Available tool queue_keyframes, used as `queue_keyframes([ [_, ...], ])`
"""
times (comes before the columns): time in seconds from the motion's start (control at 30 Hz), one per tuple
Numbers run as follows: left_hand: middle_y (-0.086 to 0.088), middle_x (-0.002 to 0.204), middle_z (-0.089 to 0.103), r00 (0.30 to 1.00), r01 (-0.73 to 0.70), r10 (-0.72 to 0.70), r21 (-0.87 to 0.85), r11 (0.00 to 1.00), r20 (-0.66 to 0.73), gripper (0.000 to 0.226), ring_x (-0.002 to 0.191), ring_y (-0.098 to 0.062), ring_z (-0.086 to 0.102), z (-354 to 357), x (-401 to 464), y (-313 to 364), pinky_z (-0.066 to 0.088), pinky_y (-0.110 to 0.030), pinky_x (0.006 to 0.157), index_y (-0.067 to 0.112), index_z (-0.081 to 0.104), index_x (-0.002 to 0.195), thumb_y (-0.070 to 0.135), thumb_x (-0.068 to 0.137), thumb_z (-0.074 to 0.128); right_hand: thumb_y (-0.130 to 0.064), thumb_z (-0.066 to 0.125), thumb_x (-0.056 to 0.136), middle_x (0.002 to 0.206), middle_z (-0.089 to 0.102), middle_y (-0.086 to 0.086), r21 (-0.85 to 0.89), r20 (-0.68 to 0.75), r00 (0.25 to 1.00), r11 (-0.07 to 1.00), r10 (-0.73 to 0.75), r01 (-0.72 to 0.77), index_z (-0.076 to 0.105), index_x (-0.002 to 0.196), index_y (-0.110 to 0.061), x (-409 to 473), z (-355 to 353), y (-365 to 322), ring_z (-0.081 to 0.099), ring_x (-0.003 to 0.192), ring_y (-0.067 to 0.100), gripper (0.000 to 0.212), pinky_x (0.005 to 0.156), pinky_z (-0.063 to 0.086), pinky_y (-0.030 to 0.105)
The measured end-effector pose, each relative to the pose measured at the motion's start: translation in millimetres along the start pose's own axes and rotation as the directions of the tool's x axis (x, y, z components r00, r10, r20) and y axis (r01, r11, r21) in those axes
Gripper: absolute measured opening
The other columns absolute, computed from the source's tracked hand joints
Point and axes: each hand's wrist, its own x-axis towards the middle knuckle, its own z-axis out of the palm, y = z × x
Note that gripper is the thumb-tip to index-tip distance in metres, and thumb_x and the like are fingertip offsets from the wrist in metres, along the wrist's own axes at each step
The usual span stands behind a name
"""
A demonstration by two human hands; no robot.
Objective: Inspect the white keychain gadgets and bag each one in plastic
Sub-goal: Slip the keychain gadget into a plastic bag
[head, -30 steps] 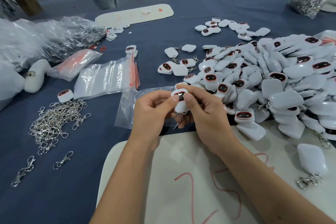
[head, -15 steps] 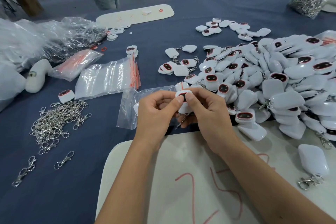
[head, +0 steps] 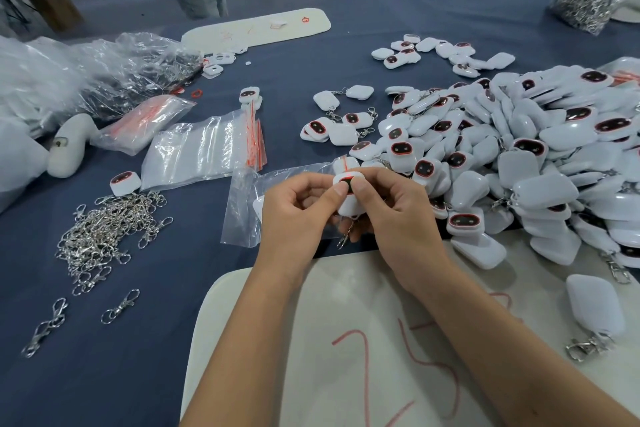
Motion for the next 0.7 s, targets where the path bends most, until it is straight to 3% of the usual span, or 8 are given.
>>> queue_keyframes([
  [0.2,0.001,0.07,0.07,0.994,-0.03,0.029,0.0,1.0,-0.105,0.008,0.055,-0.01,0.062,0.0,1.0,2.3,0.053,-0.022,0.053,0.003,0.075,0.095,0.01,0.095,0.072,-0.005,0.065,0.101,0.094,0.077,0.013,0.052,0.086,0.996,0.998,0.02,-0.024,0.077,0.107,-0.019,0.0,-0.3,0.5,0.074,0.076,0.021,0.019,0.066,0.06,0.027],
  [0.37,0.004,0.074,0.072,0.993,-0.042,0.048,0.053,0.998,-0.109,0.007,0.063,-0.009,0.062,0.1,0.7,3.1,0.053,-0.022,0.058,0.008,0.077,0.093,0.013,0.095,0.073,-0.001,0.066,0.099,0.091,0.076,0.017,0.035,0.058,0.998,0.999,0.026,-0.028,0.075,0.106,-0.01,-0.3,-0.9,-1.1,0.071,0.07,0.019,0.015,0.061,0.058,0.026],
  [0.53,-0.003,0.073,0.068,0.986,0.02,-0.013,0.041,0.999,-0.169,0.034,0.064,-0.012,0.06,2.6,3.0,2.1,0.055,-0.026,0.062,0.011,0.077,0.086,0.029,0.106,0.056,-0.002,0.066,0.099,0.082,0.076,0.009,0.015,-0.012,1.0,1.0,0.027,-0.027,0.074,0.102,-0.006,-1.2,-0.3,-2.1,0.068,0.068,0.02,0.009,0.06,0.057,0.026],
  [0.6,0.001,0.072,0.07,0.974,0.036,-0.027,0.039,0.999,-0.224,0.034,0.064,-0.007,0.06,3.0,4.3,0.6,0.054,-0.02,0.062,0.01,0.075,0.087,0.023,0.108,0.053,-0.002,0.066,0.099,0.078,0.074,0.004,-0.001,-0.032,0.999,1.0,0.018,-0.018,0.074,0.1,-0.005,-0.8,-1.0,-2.7,0.067,0.067,0.017,0.008,0.061,0.058,0.027],
  [0.7,0.006,0.077,0.073,0.957,0.029,0.037,0.222,0.975,-0.287,0.019,0.067,-0.004,0.065,2.6,5.0,-2.7,0.055,-0.019,0.067,0.014,0.075,0.09,0.01,0.101,0.059,-0.003,0.066,0.099,0.074,0.073,0.001,-0.038,-0.054,0.999,0.999,0.002,-0.004,0.073,0.1,-0.007,-0.9,-1.4,-2.1,0.066,0.064,0.015,0.008,0.061,0.056,0.024],
])
